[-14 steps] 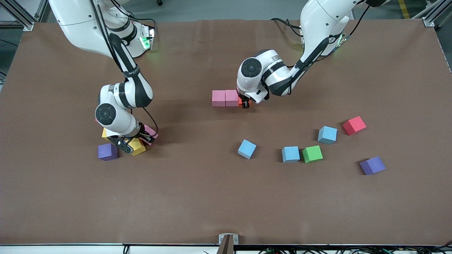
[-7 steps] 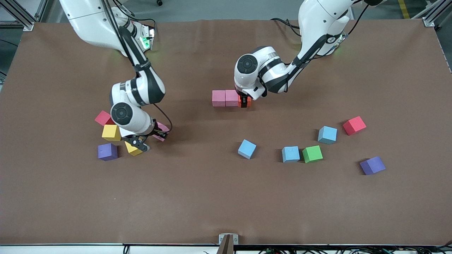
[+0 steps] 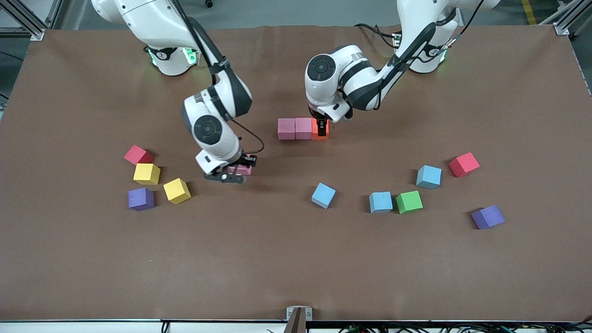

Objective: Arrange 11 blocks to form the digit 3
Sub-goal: 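Place the orange block beside the pinks with the left gripper while right carries pink, then place the pink block below the pink row with the right gripper, then grasp a yellow block with the right gripper while the left gripper reaches cyan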

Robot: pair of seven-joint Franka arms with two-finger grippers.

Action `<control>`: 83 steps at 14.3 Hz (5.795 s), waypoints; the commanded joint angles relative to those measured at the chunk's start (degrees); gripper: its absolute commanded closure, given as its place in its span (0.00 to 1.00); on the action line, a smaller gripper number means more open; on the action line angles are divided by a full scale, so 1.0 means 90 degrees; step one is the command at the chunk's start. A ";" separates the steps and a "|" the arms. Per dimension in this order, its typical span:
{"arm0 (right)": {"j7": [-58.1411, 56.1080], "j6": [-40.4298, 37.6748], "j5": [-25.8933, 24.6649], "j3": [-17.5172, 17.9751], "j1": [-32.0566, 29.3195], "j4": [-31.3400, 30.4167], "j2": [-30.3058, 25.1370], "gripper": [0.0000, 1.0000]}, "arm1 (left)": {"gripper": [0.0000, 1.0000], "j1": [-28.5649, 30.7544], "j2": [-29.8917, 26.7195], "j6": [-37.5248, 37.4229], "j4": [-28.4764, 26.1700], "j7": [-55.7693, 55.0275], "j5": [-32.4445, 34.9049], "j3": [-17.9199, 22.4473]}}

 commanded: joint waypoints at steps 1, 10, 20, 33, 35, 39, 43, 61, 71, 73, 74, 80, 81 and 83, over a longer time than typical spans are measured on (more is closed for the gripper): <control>-0.0317 0.0381 0.0109 -0.0047 0.0469 0.0335 0.0420 0.69 | 0.00 0.0173 -0.0128 -0.0497 0.0377 0.0082 -0.0088 -0.0049; 0.0179 0.0372 0.0148 -0.0076 0.1359 0.1030 0.1193 0.69 | 0.00 0.1119 -0.0108 -0.2373 0.2399 0.3018 -0.0088 -0.0039; 0.0630 0.0119 0.0148 -0.0086 0.1711 0.0844 0.1174 0.69 | 0.00 0.1588 -0.0108 -0.2453 0.2811 0.6739 0.0126 0.0068; 0.0659 -0.0116 0.0138 -0.0076 0.1721 0.0844 0.1174 0.63 | 0.00 0.2311 -0.0118 -0.2970 0.3270 0.9994 0.0400 0.0059; 0.0669 -0.0271 0.0138 -0.0076 0.1721 0.0873 0.1173 0.59 | 0.00 0.2302 -0.0128 -0.3019 0.3270 1.0063 0.0390 0.0058; 0.0786 -0.0341 0.0138 -0.0076 0.1711 0.0912 0.1173 0.59 | 0.00 0.2302 -0.0138 -0.3205 0.3280 1.0092 0.0400 -0.0010; 0.0796 -0.0341 0.0158 -0.0076 0.1692 0.1029 0.1193 0.57 | 0.00 0.2263 -0.0128 -0.3214 0.3260 1.0082 0.0400 -0.0010; -0.2823 -0.3163 -0.0379 -0.0125 -0.1285 0.2417 0.0236 0.00 | 0.01 0.2585 0.0116 -0.3098 0.3260 1.2035 0.0312 0.0020; -0.6294 -0.0822 -0.0819 -0.0105 -0.2653 0.0408 0.0002 0.00 | 0.00 0.2517 0.0926 -0.2482 0.3192 1.1304 0.0497 0.0049; -0.6284 -0.0227 -0.0809 -0.0096 -0.2644 -0.0072 -0.0057 0.00 | 0.01 0.2497 0.1044 -0.2220 0.3095 1.1070 0.0556 0.0039; -0.6284 -0.0069 -0.0771 -0.0096 -0.2625 -0.0209 -0.0057 0.00 | 0.01 0.2507 0.1112 -0.2035 0.3007 1.0953 0.0556 0.0049; -0.6274 -0.0048 -0.0682 -0.0076 -0.2566 -0.0308 -0.0038 0.00 | 0.01 0.2468 0.1288 -0.1886 0.2860 1.1000 0.0771 0.0039; -0.6274 -0.0009 -0.0673 -0.0066 -0.2566 -0.0318 -0.0018 0.00 | 0.01 0.2458 0.1288 -0.1867 0.2860 1.1068 0.0781 0.0039; -0.6274 0.0176 -0.0672 -0.0076 -0.2576 -0.0367 -0.0008 0.00 | 0.01 0.2468 0.1327 -0.1837 0.2869 1.1234 0.0790 0.0039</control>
